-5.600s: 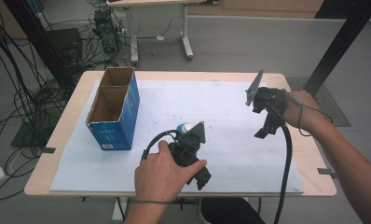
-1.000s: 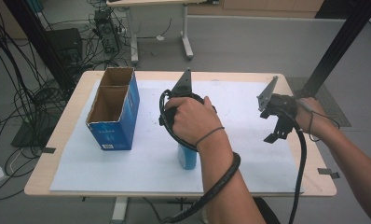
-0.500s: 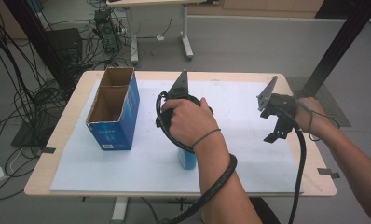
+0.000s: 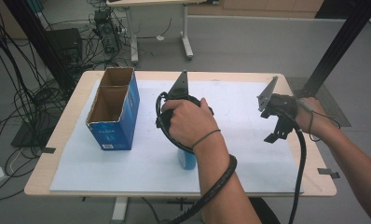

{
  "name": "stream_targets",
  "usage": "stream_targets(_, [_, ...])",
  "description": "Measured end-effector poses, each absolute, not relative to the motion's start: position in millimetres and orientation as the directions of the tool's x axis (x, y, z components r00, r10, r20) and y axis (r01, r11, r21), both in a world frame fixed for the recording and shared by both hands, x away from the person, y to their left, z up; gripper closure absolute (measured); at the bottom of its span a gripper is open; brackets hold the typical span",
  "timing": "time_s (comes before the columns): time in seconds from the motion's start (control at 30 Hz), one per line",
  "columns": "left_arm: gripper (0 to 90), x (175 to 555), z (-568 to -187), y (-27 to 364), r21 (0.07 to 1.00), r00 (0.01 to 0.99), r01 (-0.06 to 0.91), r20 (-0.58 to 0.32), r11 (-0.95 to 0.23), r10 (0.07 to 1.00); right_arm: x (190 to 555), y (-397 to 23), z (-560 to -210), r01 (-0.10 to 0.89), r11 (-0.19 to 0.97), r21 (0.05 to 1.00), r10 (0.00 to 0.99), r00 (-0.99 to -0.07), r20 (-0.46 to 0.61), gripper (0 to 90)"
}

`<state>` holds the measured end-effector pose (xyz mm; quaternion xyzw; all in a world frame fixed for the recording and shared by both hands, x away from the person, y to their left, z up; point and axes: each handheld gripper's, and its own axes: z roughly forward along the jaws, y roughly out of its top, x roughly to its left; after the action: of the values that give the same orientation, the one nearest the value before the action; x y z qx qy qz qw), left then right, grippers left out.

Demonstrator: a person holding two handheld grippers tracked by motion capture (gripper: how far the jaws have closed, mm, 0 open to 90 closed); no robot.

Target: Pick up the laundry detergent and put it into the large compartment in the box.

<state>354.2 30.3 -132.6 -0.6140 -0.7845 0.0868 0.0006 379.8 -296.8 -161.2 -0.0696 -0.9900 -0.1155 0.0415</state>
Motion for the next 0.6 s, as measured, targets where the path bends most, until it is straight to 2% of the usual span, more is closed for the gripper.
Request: stream_targets(0.6, [4.9, 354.5, -132.0, 28.5, -0.146, -0.242, 0.964, -0.117, 0.224, 0.963, 378.0, -297.8, -158.9, 0.161, 0.963, 0.216, 0.143, -0.985, 0.098, 3.9])
